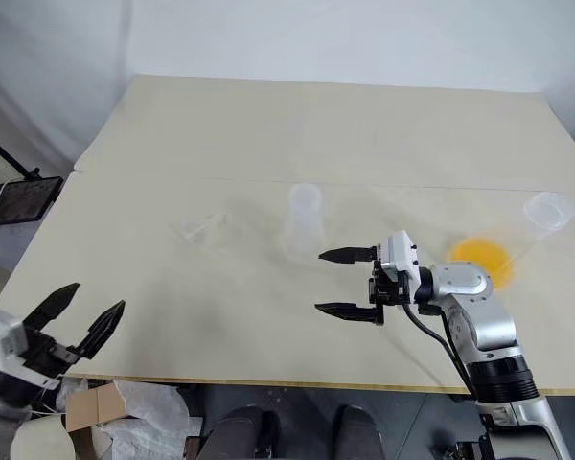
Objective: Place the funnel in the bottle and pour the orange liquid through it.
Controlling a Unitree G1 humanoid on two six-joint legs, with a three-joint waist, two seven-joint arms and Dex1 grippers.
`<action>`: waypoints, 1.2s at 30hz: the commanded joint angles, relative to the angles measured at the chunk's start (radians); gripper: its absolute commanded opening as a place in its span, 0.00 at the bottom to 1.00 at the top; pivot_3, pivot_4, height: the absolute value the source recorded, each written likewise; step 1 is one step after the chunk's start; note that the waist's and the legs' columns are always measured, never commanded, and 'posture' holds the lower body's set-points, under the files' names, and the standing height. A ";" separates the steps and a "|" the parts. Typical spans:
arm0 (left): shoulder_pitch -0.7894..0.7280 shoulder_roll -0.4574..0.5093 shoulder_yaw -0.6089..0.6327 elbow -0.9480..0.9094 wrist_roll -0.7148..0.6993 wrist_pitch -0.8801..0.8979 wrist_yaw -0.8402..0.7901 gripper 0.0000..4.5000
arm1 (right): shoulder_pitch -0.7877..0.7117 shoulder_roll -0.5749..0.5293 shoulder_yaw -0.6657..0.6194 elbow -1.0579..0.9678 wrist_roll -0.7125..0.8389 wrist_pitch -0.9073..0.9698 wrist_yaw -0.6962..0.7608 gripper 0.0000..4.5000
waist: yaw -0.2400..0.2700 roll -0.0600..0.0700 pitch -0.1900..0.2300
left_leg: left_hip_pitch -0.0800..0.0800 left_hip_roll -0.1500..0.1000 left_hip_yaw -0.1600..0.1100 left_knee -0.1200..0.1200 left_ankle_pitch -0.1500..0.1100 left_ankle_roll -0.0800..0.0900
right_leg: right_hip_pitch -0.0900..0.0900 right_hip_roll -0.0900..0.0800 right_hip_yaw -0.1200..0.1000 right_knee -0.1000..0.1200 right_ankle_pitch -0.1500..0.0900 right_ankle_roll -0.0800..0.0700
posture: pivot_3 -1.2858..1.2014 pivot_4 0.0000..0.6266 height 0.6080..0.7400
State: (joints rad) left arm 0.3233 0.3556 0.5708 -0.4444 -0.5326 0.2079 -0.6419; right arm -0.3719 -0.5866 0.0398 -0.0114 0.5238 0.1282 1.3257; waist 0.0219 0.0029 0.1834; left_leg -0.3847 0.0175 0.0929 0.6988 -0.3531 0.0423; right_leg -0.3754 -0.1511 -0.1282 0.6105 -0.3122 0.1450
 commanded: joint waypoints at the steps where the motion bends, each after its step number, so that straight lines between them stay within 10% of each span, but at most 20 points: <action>1: -0.086 0.014 -0.135 -0.029 0.000 0.045 0.022 0.99 | -0.007 -0.003 -0.031 -0.006 0.000 -0.024 -0.006 1.00 | 0.000 0.000 0.000 | 0.000 0.000 0.000 0.000 0.000 0.000 | 0.000 0.000 0.000 0.000 0.000 0.000 | 0.52 0.24 1.00; 22: -0.689 -0.013 -0.386 0.632 0.234 -0.082 0.113 0.99 | 0.131 0.009 -0.071 -0.141 0.011 -0.010 -0.149 1.00 | -0.003 0.000 0.000 | -0.001 -0.004 0.002 0.000 0.001 0.000 | -0.001 0.002 -0.002 0.001 0.000 0.001 | 0.52 0.24 1.00; 36: -0.674 0.016 -0.367 0.615 0.232 -0.073 0.126 0.16 | 0.145 0.016 -0.063 -0.152 0.012 -0.012 -0.173 1.00 | 0.002 0.000 0.000 | -0.001 -0.002 0.001 0.000 0.001 -0.001 | -0.001 0.002 -0.002 0.001 0.000 0.001 | 0.52 0.24 1.00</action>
State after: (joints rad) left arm -0.3565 0.3595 0.1900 0.2057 -0.2926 0.1473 -0.5158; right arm -0.2305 -0.5722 -0.0077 -0.1259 0.5184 0.1204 1.1516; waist 0.0238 0.0027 0.1831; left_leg -0.3852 0.0153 0.0941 0.6992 -0.3520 0.0416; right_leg -0.3761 -0.1495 -0.1302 0.6114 -0.3118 0.1456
